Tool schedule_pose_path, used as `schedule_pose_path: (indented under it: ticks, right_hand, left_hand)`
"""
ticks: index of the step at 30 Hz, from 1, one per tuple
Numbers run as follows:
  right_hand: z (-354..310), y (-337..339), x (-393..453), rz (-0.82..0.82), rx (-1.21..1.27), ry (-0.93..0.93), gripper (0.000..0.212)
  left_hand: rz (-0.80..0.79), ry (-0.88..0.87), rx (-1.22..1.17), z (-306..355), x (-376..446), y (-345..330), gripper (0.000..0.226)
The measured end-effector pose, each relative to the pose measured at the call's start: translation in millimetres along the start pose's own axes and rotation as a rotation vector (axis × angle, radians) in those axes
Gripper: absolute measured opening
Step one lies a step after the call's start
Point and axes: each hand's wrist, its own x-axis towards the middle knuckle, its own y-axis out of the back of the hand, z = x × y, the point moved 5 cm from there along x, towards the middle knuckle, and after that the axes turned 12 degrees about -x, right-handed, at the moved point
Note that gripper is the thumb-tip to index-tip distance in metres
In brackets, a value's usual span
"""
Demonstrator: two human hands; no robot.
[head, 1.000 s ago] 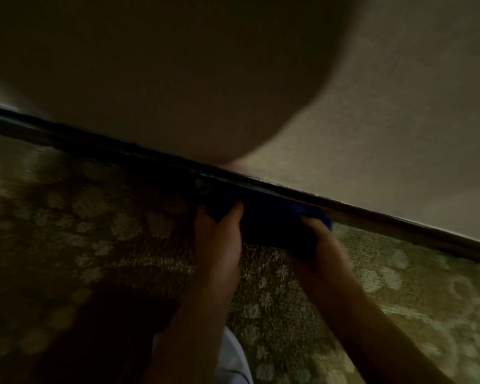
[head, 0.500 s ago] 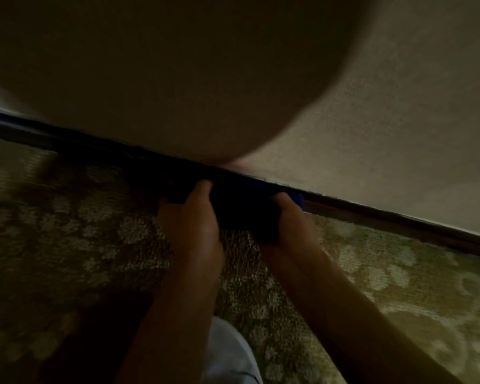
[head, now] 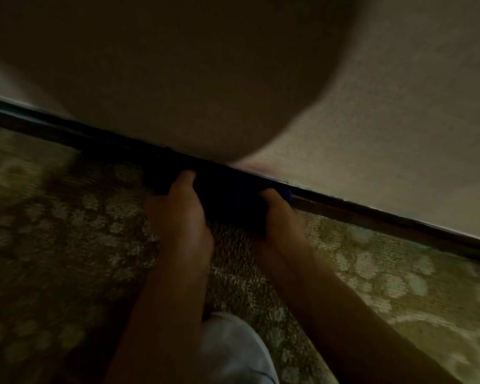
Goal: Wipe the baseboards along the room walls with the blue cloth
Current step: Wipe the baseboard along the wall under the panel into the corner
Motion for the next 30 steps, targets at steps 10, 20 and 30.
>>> schedule_pose_path:
  ticks: [10, 20, 30]
  right_hand:
    - [-44.0, 84.6, -28.9, -0.068, 0.153, 0.046, 0.055]
    - [-15.0, -12.8, -27.5, -0.363, 0.005, -0.005, 0.028]
    - [-16.5, 16.9, -16.9, -0.072, 0.055, -0.004, 0.023]
  left_hand:
    - [-0.339, 0.481, -0.161, -83.5, -52.3, -36.4, 0.103]
    - [-0.142, 0.145, -0.414, -22.9, 20.1, 5.1, 0.051]
    - [-0.131, 0.085, -0.182, -25.0, -0.6, -7.1, 0.042]
